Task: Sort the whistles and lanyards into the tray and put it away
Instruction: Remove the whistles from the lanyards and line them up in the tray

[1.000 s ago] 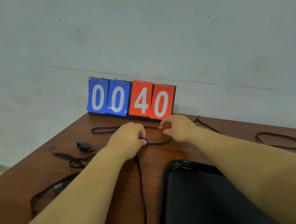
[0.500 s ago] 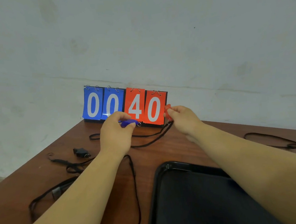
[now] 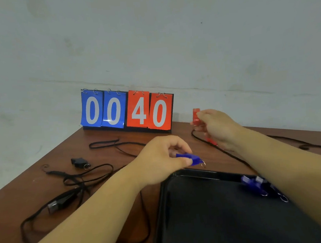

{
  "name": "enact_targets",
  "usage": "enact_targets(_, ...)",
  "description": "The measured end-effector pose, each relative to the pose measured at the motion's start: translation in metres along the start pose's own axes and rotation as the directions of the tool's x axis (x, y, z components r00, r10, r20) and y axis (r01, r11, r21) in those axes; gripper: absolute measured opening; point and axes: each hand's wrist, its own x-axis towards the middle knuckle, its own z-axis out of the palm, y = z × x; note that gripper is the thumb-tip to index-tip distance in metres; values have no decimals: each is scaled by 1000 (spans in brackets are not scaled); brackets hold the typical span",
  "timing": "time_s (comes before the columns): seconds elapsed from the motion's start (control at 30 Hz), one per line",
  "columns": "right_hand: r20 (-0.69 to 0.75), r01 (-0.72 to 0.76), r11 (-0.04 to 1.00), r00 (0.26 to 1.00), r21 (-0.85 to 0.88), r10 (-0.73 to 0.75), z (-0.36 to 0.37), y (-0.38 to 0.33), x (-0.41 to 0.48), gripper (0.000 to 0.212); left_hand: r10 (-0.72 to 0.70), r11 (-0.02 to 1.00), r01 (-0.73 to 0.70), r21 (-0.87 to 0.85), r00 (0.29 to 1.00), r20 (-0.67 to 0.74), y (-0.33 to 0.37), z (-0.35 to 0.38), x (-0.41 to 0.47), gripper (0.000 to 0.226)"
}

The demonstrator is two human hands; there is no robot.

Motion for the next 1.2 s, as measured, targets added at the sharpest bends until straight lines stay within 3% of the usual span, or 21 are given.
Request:
enact_targets(0.07, 73, 83, 971, 995, -225, -68, -31, 2, -30, 26, 6, 1000, -8, 9, 988, 155, 8, 6, -4, 18)
enact_targets(0.17, 218, 177, 837, 973, -518, -71, -74, 11, -76, 19, 12, 995, -45, 93, 945, 328, 21, 21, -11, 19)
enact_targets(0.33, 311, 216, 748, 950, -627, -14, -110, 39, -110, 11, 38, 990, -91, 106, 904, 425, 37, 52, -14, 19)
enact_targets(0.5, 306, 271, 758, 947, -593, -99, -128, 59, -105, 12, -15, 970, -109, 219, 866, 499, 54, 70, -3, 25)
enact_targets(0.6, 308, 305, 767, 940, -565, -146, -136, 66, -107, 13, -63, 956, -67, 285, 905, 421, 69, 63, 13, 22)
enact_targets(0.67, 317, 318, 794, 934, -517, -168, -141, 71, -110, 15, -14, 963, -52, 264, 970, 243, 76, 67, 22, 25)
enact_targets(0.77, 341, 328, 833, 922, -445, -181, -143, 73, -115, 21, 98, 968, -117, 222, 991, 94, 79, 85, 23, 40)
enact_targets(0.9, 389, 328, 861, 905, -388, -169, -139, 75, -118, 25, 213, 937, -230, 263, 973, 92, 70, 98, 15, 36)
enact_targets(1.07, 379, 277, 898, 915, -343, -138, -134, 77, -119, 30, 140, 946, -159, 282, 986, 86, 57, 95, 14, 26)
enact_targets(1.2, 333, 298, 856, 929, -423, -159, -130, 81, -119, 25, 105, 964, -124, 236, 990, 93, 49, 95, 16, 21)
